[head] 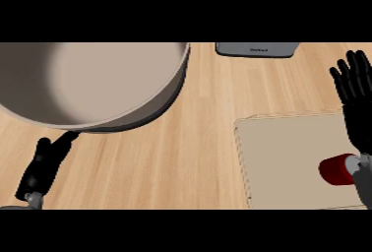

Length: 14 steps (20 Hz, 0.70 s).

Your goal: Pick the can from the tray and place it in the pot

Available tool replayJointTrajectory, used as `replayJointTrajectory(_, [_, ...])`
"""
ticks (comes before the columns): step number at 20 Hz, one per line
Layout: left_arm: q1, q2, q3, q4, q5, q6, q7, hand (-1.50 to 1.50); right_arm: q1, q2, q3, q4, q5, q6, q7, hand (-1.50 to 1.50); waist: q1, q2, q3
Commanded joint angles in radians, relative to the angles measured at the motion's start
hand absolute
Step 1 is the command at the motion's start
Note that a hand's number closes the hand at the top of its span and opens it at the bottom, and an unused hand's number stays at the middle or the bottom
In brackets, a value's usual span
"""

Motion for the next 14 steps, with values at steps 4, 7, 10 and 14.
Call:
replayJointTrajectory(4, [-0.011, -0.099, -0.033, -0.137, 0.122, -0.107, -0.038, 0.00, 0.054, -0.204, -0.101, 0.164, 0.084, 0.122, -0.064, -1.50, -0.042, -0.004, 0.015])
replayJointTrajectory(7, [-0.021, -0.136, -0.055, -0.174, 0.138, -0.106, -0.043, 0.00, 0.174, -0.392, -0.056, 0.275, 0.350, 0.024, 0.034, -1.50, -0.099, 0.030, -0.013])
replayJointTrajectory(10, [-0.027, -0.183, -0.091, -0.202, 0.191, -0.156, -0.031, 0.00, 0.213, -0.373, -0.025, 0.401, 0.432, -0.061, 0.095, -1.50, -0.043, 0.013, 0.011])
replayJointTrajectory(14, [-0.054, -0.232, -0.140, -0.204, 0.162, -0.127, -0.004, 0.00, 0.214, -0.378, 0.073, 0.390, 0.549, -0.067, 0.078, -1.50, -0.038, -0.005, 0.013])
